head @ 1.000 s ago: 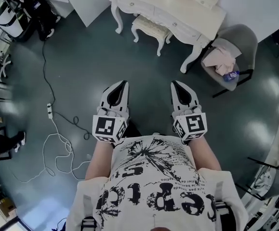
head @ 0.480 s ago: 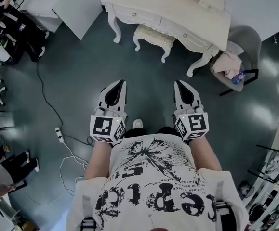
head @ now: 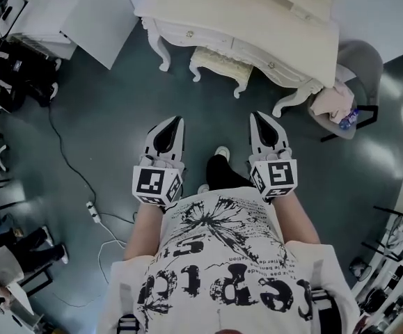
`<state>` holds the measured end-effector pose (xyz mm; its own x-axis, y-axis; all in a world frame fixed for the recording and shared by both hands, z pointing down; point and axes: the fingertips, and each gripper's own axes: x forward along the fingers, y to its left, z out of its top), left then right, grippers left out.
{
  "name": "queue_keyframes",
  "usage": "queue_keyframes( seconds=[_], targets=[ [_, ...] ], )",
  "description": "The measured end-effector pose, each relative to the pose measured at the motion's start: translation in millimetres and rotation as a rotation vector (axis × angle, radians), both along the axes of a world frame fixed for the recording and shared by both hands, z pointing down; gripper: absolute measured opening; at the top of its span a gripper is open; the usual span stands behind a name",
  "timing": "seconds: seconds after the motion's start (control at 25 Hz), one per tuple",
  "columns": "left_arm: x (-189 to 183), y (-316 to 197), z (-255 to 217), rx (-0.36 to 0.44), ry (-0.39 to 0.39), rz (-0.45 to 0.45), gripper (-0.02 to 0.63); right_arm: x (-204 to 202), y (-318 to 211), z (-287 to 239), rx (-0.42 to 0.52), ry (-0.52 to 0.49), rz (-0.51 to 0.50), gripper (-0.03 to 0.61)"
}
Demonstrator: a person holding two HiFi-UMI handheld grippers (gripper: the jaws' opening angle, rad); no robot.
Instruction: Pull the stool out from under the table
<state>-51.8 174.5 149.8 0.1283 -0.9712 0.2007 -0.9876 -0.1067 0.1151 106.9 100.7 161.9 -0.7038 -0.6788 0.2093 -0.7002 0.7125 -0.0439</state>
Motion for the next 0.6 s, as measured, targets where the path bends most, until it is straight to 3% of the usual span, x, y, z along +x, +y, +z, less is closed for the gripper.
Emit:
queue_keyframes(
  seconds=[0.36, 0.6],
  targets=[
    [-26, -121, 24, -0.04, -0.014, 0.076, 0.017, -22, -114, 32, -0.069, 0.033, 0.059, 0.015],
    [-37, -192, 66, -0.057, 0.002, 0.198, 0.017, -30, -162, 80, -0.161, 0.054, 0.169, 0.017]
  ],
)
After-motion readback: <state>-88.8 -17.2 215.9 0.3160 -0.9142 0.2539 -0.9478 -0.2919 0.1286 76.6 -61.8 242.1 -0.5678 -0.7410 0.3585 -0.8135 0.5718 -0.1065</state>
